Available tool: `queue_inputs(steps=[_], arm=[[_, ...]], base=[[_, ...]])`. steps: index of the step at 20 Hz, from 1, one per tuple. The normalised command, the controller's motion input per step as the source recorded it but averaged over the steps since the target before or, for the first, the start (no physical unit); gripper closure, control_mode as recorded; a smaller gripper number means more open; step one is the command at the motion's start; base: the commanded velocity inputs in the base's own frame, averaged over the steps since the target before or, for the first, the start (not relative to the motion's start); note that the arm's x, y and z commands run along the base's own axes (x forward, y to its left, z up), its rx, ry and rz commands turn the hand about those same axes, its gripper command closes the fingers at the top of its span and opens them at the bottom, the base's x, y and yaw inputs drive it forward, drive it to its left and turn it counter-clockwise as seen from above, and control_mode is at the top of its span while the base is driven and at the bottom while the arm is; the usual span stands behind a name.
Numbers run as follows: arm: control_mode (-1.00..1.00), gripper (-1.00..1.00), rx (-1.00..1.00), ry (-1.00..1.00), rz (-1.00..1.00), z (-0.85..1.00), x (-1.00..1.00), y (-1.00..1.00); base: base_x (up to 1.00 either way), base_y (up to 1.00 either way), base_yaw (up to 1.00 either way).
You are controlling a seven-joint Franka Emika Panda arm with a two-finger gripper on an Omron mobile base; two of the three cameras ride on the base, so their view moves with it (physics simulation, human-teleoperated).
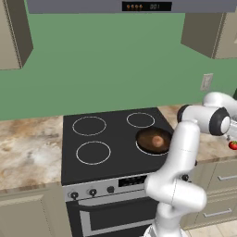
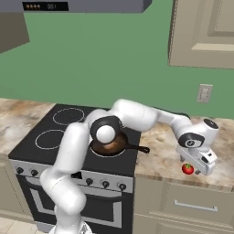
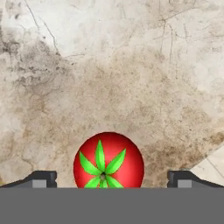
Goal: Place the pan on the front right burner on the stove. Then place the tomato and the onion in the pan and turn on the front right burner.
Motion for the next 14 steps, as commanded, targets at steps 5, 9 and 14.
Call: queue_inputs(steps=[5,9,14], arm=[[-1.00,-1.00,0.04,0.01,0.12,-0.18,0.06,0.00],[-1.00,-1.00,0.04,0.01,0.11,-0.19,0.09,0.00],[-1.00,1.00,0.05,0.04,0.11,-0.13,0.13,0.05]], base=[[0.00,0.00,0.00],[0.00,0.00,0.00],[0.00,0.00,0.00]])
